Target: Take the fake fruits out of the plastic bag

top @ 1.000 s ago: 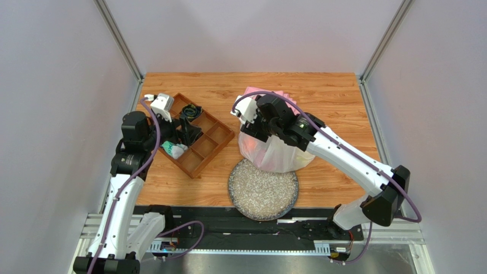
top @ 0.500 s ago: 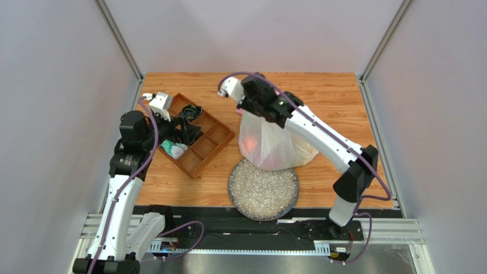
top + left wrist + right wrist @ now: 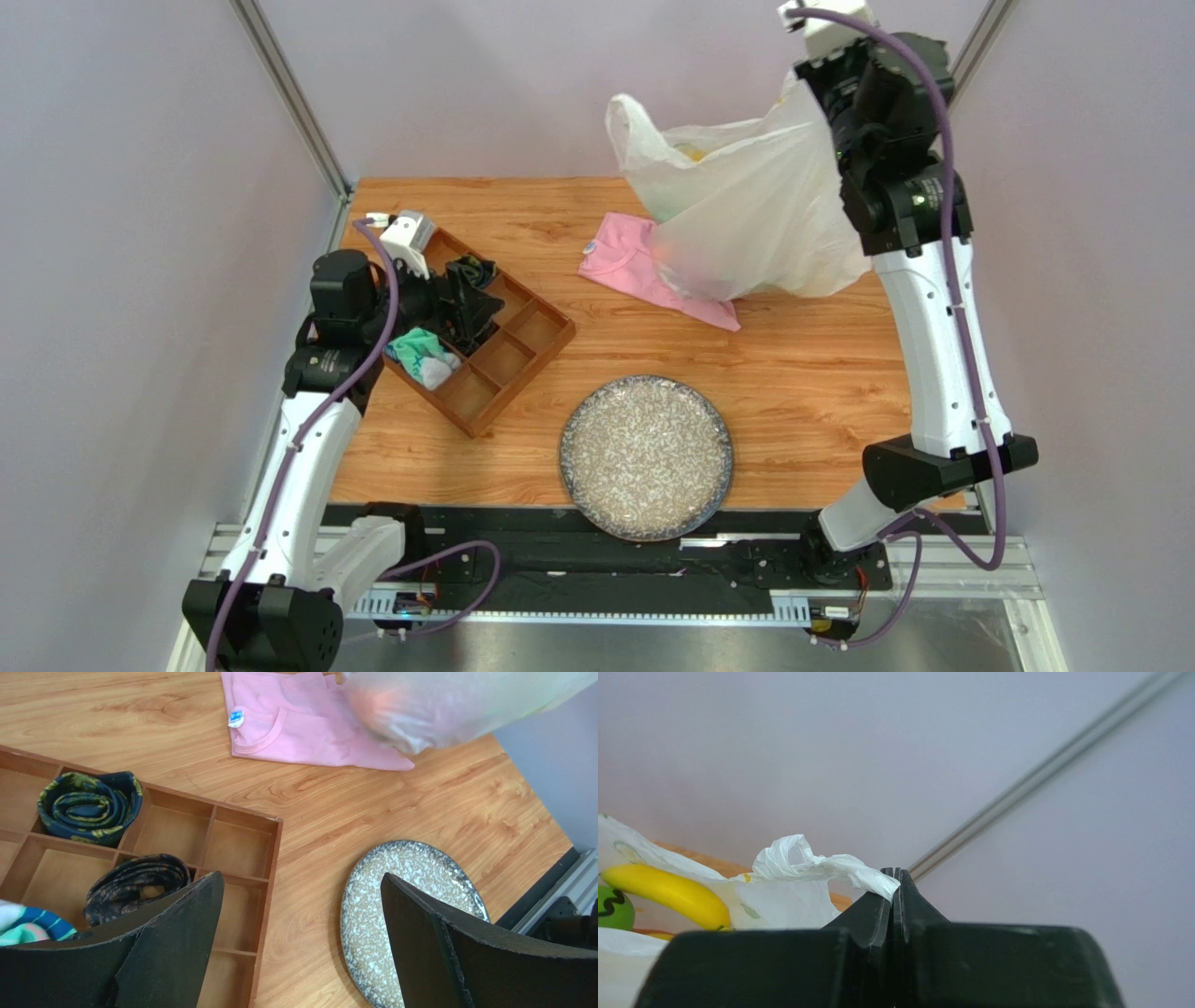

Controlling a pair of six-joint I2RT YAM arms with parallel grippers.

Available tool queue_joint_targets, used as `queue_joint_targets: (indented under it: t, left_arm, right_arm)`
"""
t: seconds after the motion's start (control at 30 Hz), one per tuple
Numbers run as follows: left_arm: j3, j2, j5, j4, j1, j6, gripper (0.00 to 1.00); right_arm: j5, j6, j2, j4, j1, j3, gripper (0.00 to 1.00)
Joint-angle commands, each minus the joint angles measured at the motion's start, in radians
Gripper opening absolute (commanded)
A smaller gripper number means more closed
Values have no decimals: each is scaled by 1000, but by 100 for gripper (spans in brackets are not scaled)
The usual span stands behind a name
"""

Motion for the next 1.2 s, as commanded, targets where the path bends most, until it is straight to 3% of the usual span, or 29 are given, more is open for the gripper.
queue_joint_targets:
  t: [0.0, 0.13, 0.23, 0.3, 0.47, 0.5, 0.53, 0.63, 0.77, 0.9, 1.1, 1.17]
  left_arm:
    - [48, 18, 39, 78, -3, -45, 91]
    - [42, 17, 39, 82, -9, -44, 91]
    - [24, 6, 36, 85, -11, -45, 91]
    - [10, 3, 35, 89, -11, -50, 91]
    - [-9, 3, 41, 98, -12, -62, 91]
    - [-7, 4, 39, 95, -14, -59, 91]
    - [-6, 7, 41, 89, -14, -56, 91]
    - [-2, 6, 33, 77, -14, -50, 90]
    - [-22, 4, 38, 83, -12, -61, 90]
    - [-29, 4, 36, 82, -14, -61, 91]
    - [4, 24, 45, 45, -14, -59, 91]
    - [19, 29, 47, 29, -14, -55, 90]
  right_arm:
    - [53, -18, -52, 186, -121, 58, 0]
    - [68, 58, -193, 189, -219, -178, 0]
    - [91, 169, -349, 157, -268, -463, 0]
    - [64, 294, -443, 45, -291, -650, 0]
    - [22, 434, -558, -121, -299, -900, 0]
    - [34, 444, -567, -126, -299, -904, 7]
    - [42, 454, -566, -129, -301, -880, 42]
    - [-3, 447, -532, -165, -299, -721, 76]
    - [-146, 415, -477, -198, -299, -545, 83]
    - [-261, 378, -416, -127, -270, -539, 81]
    - [-284, 514, -158, 14, -232, -503, 75]
    - [-207, 606, -22, 37, -230, -452, 75]
